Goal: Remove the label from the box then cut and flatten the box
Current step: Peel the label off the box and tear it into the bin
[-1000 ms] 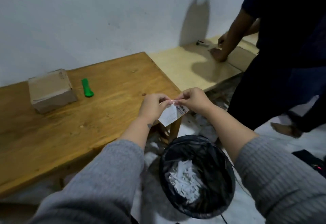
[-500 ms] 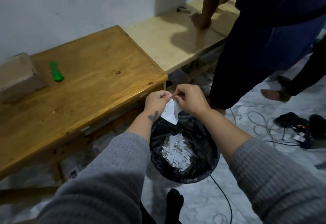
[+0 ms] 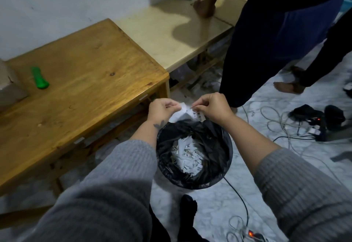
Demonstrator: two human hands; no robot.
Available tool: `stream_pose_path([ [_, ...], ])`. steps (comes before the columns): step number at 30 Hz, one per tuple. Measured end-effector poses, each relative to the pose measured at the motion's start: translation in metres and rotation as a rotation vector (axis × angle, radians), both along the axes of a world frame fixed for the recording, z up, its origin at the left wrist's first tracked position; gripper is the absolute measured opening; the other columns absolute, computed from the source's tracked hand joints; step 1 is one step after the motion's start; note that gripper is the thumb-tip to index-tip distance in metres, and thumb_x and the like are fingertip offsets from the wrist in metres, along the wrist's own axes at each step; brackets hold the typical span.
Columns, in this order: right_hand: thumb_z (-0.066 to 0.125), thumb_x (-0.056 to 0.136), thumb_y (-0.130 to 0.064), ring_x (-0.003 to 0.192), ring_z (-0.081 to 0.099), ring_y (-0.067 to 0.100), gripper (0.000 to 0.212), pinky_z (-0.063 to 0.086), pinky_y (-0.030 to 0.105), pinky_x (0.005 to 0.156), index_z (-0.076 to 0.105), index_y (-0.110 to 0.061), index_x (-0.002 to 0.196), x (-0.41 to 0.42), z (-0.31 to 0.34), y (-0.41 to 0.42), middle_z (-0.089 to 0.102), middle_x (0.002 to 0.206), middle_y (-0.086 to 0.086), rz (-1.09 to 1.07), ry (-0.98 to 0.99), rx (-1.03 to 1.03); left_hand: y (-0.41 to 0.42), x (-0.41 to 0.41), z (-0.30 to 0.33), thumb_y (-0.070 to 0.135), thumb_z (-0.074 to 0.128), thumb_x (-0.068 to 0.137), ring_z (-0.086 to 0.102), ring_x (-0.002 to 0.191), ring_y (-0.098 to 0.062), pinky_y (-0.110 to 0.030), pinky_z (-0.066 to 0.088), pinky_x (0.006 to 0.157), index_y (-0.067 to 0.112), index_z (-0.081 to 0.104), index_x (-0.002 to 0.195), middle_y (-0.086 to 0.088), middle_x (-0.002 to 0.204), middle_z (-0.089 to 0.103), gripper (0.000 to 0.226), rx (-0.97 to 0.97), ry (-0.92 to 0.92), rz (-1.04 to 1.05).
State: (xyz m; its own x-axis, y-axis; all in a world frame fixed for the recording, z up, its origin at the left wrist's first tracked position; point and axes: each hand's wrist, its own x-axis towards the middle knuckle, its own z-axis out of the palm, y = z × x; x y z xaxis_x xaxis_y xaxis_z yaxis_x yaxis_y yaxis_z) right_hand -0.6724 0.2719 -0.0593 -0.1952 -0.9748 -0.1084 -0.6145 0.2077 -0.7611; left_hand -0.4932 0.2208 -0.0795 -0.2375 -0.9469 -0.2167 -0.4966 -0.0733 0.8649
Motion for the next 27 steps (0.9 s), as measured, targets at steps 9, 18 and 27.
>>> stream_pose_path([
  [9,0.073,0.078,-0.008,0.062,0.058,-0.001,0.007,0.043,0.003,0.058,0.075,-0.007,0.084,-0.034,-0.012,0.029,0.069,0.076,0.002,-0.206,-0.104,-0.017,-0.002,0.002,-0.025,0.02,0.068,0.087,0.06,0.09,-0.014,-0.025,0.043,0.08,0.012,0.073,0.101,-0.001,0.099,0.069,0.017,0.097,0.083,0.42],
  [18,0.075,0.076,-0.01,0.068,0.062,0.005,0.011,0.05,0.024,0.071,0.076,-0.012,0.087,-0.025,-0.015,0.028,0.07,0.074,-0.002,-0.259,-0.263,0.002,0.009,-0.029,-0.018,0.024,0.07,0.084,0.065,0.094,-0.017,-0.033,0.053,0.087,0.019,0.072,0.093,-0.001,0.099,0.071,0.01,0.231,0.177,0.274],
  [27,0.069,0.081,-0.009,0.074,0.062,0.0,0.021,0.045,0.005,0.065,0.072,-0.012,0.102,-0.009,-0.01,0.013,0.07,0.09,0.001,-0.352,-0.312,-0.075,0.02,-0.042,-0.01,0.021,0.08,0.075,0.07,0.094,-0.032,-0.05,0.054,0.09,0.012,0.072,0.102,-0.015,0.102,0.072,0.03,0.416,0.327,0.056],
])
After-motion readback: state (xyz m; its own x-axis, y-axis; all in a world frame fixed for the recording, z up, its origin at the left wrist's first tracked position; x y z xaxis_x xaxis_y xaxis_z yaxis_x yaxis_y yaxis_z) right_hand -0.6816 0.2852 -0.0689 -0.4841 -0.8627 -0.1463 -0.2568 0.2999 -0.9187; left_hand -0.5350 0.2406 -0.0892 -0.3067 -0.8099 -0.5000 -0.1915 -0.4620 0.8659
